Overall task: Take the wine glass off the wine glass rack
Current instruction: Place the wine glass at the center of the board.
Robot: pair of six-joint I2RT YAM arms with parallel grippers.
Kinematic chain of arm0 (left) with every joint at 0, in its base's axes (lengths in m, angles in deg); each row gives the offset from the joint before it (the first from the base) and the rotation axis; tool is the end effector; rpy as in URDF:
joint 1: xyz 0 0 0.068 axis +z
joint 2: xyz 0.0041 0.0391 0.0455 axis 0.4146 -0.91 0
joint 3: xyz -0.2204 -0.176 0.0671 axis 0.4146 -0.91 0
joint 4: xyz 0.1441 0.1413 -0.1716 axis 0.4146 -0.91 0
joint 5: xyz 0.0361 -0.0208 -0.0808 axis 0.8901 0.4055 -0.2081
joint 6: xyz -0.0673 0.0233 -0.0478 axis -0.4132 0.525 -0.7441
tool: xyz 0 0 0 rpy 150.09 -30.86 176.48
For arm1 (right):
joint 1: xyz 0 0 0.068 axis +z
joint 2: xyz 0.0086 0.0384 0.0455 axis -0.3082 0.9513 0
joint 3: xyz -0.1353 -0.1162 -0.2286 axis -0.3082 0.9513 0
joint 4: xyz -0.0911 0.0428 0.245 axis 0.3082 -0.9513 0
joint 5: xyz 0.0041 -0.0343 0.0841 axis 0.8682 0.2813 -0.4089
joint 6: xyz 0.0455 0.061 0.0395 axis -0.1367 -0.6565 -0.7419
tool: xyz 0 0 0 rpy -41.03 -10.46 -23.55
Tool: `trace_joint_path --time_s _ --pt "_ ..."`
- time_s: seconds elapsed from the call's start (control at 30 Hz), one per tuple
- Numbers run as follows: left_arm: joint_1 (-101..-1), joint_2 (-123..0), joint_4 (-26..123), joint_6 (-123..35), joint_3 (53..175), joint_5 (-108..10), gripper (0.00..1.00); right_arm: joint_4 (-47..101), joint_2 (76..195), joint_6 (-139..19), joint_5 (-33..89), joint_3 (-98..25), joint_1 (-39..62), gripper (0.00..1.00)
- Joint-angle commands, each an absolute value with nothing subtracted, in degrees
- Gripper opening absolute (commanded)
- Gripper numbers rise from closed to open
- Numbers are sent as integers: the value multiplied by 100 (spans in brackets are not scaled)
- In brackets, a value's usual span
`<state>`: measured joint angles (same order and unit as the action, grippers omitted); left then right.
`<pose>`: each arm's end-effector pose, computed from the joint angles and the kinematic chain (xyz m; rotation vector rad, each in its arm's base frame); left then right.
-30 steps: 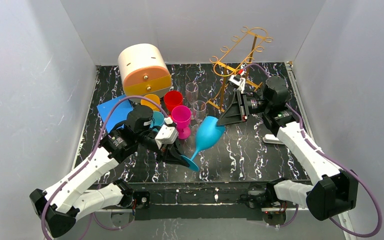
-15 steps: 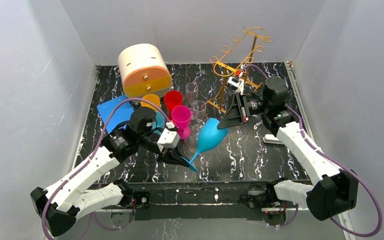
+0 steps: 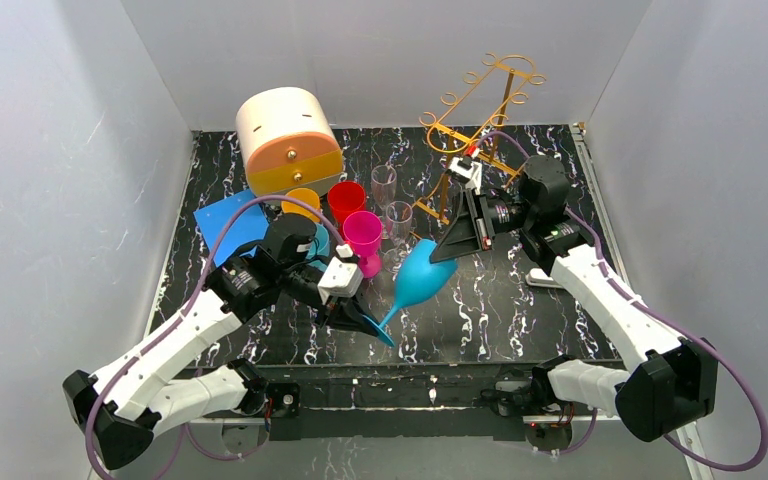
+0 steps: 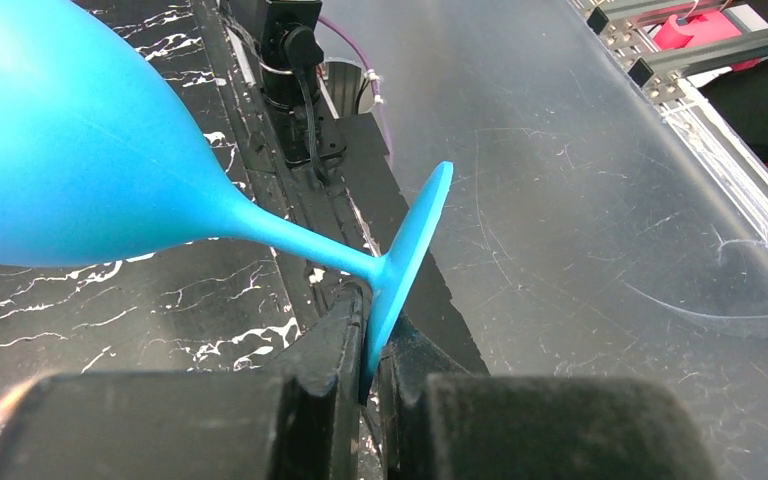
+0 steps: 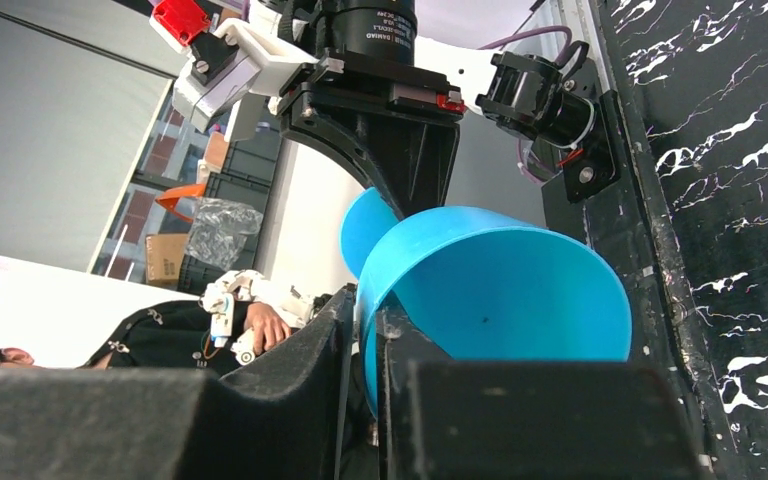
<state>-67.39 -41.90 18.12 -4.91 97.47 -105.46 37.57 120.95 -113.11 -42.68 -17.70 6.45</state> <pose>0.1023 -0.1885 0.3553 1.6485 1.1196 -1.3279 0.2001 0.1720 0.3878 -0.7630 1.9341 2.0561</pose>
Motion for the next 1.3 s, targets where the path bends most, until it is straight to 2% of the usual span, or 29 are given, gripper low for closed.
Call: trace_joint_path --time_s 0.0,0.23,0.3,0.43,0.57,0.67,0.83,1.17,1.27 --pt "-6664 -4320 1616 -730 9884 -9826 0 3810 11780 -11316 -4565 -1918 863 18" --pt "-6664 -4207 1618 -868 9923 -9668 0 3772 11663 -11229 -4428 -1852 903 1" --pt "-6666 -4137 1611 -947 9914 -9637 0 3748 11636 -11217 -4383 -1830 900 1" --pt "-6664 -3967 1600 -1151 9938 -9578 7 3661 11592 -11186 -4312 -1822 916 1" --pt "-6662 -3848 1589 -1120 9945 -9483 19 3658 11523 -11157 -4235 -1765 930 1" --pt "-6661 -3872 1557 -1117 10042 -9416 36 3652 11537 -11162 -4213 -1761 938 1" --pt "-6664 -3904 1470 -1205 10157 -9452 50 3553 11564 -11137 -4022 -1764 947 1" --pt "-6668 -3854 1287 -1167 10159 -9289 62 3410 11388 -11051 -3912 -1714 940 1" --pt "-6666 -3877 1260 -1187 10163 -9208 71 3371 11376 -11024 -3872 -1680 939 1"
